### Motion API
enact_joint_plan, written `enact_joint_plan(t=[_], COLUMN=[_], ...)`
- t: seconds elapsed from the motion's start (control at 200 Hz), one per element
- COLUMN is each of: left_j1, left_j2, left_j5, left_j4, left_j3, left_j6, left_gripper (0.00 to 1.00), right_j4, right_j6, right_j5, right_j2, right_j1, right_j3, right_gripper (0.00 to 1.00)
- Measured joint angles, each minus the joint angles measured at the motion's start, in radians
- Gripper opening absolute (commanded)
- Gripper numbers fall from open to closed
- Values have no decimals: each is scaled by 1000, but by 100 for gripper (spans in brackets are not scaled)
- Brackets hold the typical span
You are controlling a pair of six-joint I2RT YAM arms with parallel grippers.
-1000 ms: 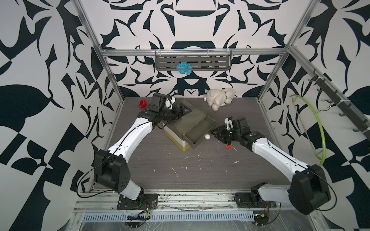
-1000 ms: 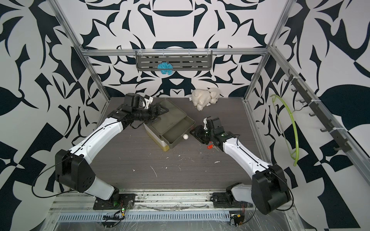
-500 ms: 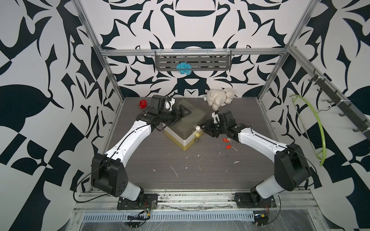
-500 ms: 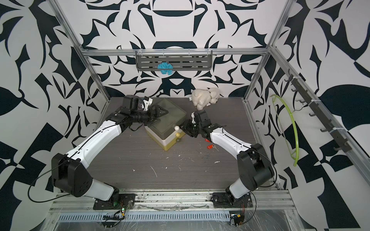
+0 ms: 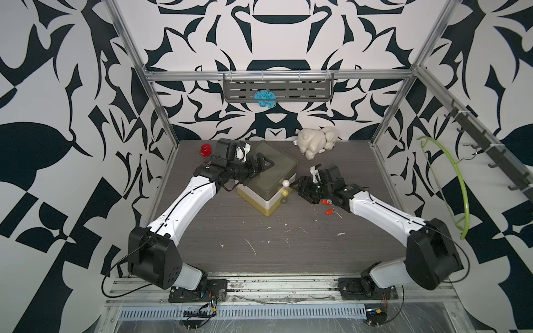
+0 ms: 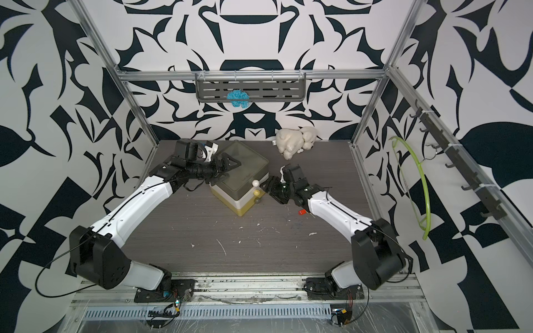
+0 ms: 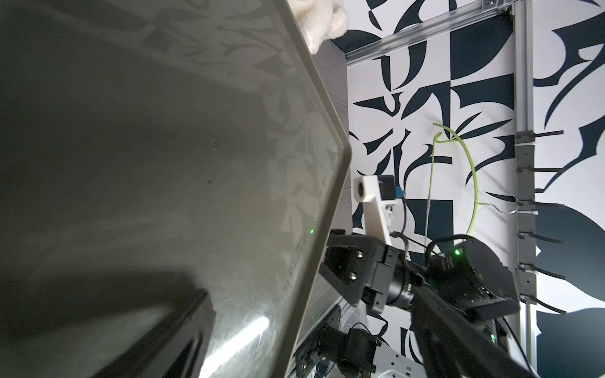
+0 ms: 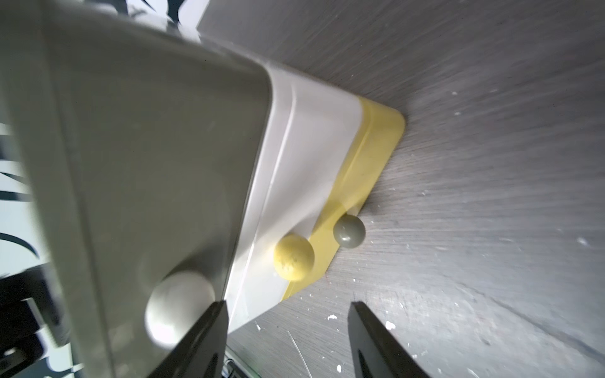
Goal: Take the keys out of the drawer
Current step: Close the drawer in the storage box.
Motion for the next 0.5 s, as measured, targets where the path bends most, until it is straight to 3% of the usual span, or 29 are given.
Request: enact_joint_plan(t=[0.215,0.33,0.5], left_j1=[0,7,45], left_j2=[-23,-23,-22], left_j5=[-19,-5,45], left_j4=[-66,-92,-92], left_j3=[14,33,41], left_j6=[19,37,55], left_gripper=[99,99,99], right_j4=[51,76,132], right_j6=[24,48,85], right_j5=[-130,-180,-148], right_j2=[-48,-27,-24], right_j1=[-66,-26,53], right_j3=[-112,-116,-116], right_gripper=[65,64,61])
